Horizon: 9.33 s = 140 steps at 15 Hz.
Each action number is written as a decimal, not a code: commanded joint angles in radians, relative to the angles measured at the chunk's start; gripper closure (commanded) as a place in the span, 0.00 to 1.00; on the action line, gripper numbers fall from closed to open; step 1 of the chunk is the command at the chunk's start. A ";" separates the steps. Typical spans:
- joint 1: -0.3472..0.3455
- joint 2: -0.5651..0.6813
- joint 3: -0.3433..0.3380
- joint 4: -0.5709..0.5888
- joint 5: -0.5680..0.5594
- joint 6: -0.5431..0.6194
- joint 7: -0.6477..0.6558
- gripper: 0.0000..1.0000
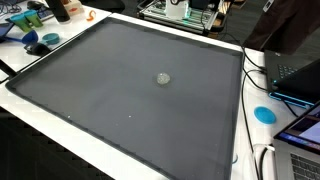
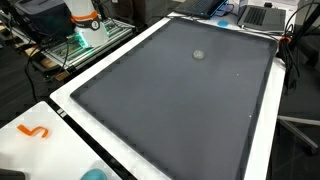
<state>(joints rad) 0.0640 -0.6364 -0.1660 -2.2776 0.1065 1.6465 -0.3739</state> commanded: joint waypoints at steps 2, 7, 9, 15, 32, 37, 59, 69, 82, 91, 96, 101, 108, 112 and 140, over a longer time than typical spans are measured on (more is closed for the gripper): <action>0.058 0.127 0.114 0.031 0.006 0.089 0.004 0.76; 0.107 0.300 0.248 0.072 -0.041 0.253 0.044 0.76; 0.118 0.367 0.295 0.099 -0.074 0.292 0.071 0.76; 0.152 0.539 0.389 0.197 -0.175 0.371 0.169 0.76; 0.273 0.789 0.456 0.353 -0.457 0.442 0.352 0.51; 0.284 0.806 0.458 0.371 -0.462 0.438 0.353 0.51; 0.368 1.054 0.397 0.739 -0.596 0.309 0.467 0.76; 0.318 1.067 0.363 0.794 -0.480 0.299 0.448 0.76; 0.235 1.092 0.343 0.879 -0.320 0.178 0.410 0.76; 0.164 1.051 0.317 0.837 -0.268 0.217 0.395 0.76; 0.102 1.000 0.313 0.759 -0.220 0.337 0.334 0.76; 0.037 0.929 0.315 0.638 -0.137 0.459 0.243 0.76; -0.035 0.802 0.309 0.454 0.021 0.507 0.089 0.76; -0.055 0.721 0.294 0.342 0.087 0.538 0.012 0.76; 0.122 0.419 0.346 -0.070 -0.115 0.731 0.088 0.76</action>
<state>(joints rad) 0.1723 -0.2052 0.1536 -2.3558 0.0700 2.4167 -0.3646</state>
